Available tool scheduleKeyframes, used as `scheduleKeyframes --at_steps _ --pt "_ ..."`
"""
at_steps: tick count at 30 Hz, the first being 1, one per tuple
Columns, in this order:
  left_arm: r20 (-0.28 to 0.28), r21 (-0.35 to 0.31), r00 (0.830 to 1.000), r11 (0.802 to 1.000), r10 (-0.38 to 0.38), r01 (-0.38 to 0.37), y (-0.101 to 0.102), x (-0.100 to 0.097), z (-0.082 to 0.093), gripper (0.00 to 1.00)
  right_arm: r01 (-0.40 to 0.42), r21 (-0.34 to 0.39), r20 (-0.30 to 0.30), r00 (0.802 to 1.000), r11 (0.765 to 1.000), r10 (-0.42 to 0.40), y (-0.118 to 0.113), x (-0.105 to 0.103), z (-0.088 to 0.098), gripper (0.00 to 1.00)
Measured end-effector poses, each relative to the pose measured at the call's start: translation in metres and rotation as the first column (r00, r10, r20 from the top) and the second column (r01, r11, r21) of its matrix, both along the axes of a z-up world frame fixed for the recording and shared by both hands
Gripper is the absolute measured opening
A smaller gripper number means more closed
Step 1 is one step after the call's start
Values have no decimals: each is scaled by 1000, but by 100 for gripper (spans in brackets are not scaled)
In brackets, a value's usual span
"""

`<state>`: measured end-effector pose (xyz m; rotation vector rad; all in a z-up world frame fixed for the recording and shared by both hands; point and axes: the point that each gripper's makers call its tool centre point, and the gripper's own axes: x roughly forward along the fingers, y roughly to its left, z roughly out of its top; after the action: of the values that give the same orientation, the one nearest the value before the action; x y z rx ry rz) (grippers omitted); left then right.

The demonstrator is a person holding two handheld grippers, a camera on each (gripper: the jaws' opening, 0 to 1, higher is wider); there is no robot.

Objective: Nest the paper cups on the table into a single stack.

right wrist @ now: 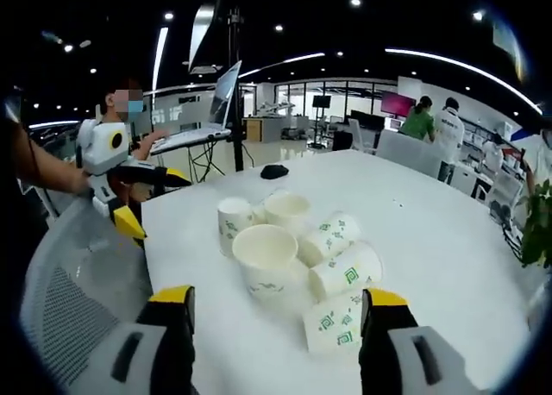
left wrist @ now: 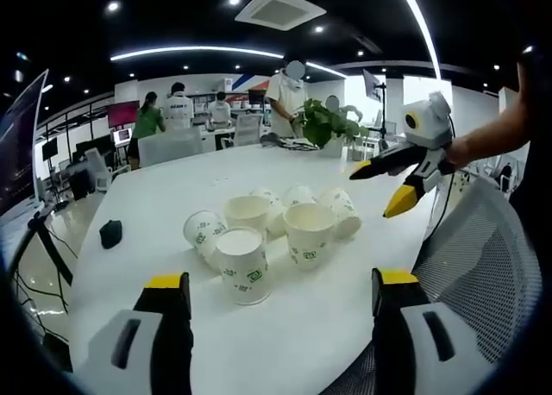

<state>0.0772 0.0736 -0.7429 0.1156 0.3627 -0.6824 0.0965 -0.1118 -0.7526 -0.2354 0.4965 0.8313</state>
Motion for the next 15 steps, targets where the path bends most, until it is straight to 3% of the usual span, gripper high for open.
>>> scheduleKeyframes --at_steps 15 --pt "5 13 1000 1000 -24 24 -5 1 4 84 46 4 -6 999 999 -46 -26 -30 -9 90"
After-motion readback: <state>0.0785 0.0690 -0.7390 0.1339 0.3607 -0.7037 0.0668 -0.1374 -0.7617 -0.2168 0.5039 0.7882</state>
